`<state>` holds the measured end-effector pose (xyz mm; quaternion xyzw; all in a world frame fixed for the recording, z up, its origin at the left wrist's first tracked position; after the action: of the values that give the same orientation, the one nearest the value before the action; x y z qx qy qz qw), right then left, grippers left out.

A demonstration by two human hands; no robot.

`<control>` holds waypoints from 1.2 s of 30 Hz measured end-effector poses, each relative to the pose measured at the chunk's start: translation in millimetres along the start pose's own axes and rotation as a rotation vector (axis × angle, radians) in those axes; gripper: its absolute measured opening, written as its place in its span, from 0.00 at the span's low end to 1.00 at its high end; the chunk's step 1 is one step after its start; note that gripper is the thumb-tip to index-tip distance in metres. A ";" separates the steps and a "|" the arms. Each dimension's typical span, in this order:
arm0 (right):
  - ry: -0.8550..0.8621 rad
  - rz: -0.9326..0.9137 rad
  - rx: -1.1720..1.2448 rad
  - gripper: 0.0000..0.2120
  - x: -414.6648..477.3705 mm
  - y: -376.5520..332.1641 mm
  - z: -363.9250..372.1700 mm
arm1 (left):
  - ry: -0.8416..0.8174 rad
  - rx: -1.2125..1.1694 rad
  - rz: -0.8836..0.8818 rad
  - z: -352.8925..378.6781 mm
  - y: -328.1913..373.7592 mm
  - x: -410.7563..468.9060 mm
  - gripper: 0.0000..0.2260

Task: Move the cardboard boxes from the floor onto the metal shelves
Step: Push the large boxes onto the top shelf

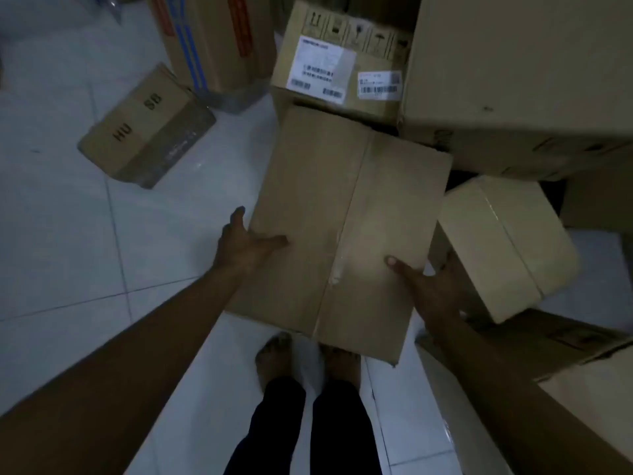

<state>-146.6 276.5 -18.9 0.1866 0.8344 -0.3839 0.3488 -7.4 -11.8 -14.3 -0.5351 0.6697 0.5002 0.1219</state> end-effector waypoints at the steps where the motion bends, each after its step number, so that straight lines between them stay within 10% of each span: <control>1: -0.059 0.087 0.062 0.61 1.3 1.8 3.1 | -0.054 -0.054 -0.045 3.7 -1.0 2.8 0.50; 5: -0.227 0.090 0.158 0.40 -17.8 5.0 5.1 | -0.131 -0.148 -0.115 -3.8 -2.2 -12.7 0.37; 13: -0.422 0.049 0.163 0.47 -143.5 -65.9 -57.5 | -0.135 -0.235 -0.029 -120.6 56.1 -141.8 0.18; 23: -0.841 -0.120 0.183 0.41 -322.9 -218.1 -111.6 | 0.018 -0.624 -0.044 -280.3 86.3 -378.0 0.28; 36: -1.350 -0.564 0.049 0.35 -554.2 -409.7 -64.0 | 0.563 -1.035 0.472 -397.6 63.2 -606.3 0.34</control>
<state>-31.2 41.3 621.8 -0.3048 0.4453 -0.5089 0.6707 328.6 25.9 630.2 -0.4740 0.4476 0.6126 -0.4469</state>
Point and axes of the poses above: each hand's wrist, its own x-axis towards the middle knuckle, its own z-axis out of the palm, y = z × x, the point moved 2 cm from there along x, towards the middle knuckle, and after that the axes turned 2 degrees about z, right-handed, at the moved point
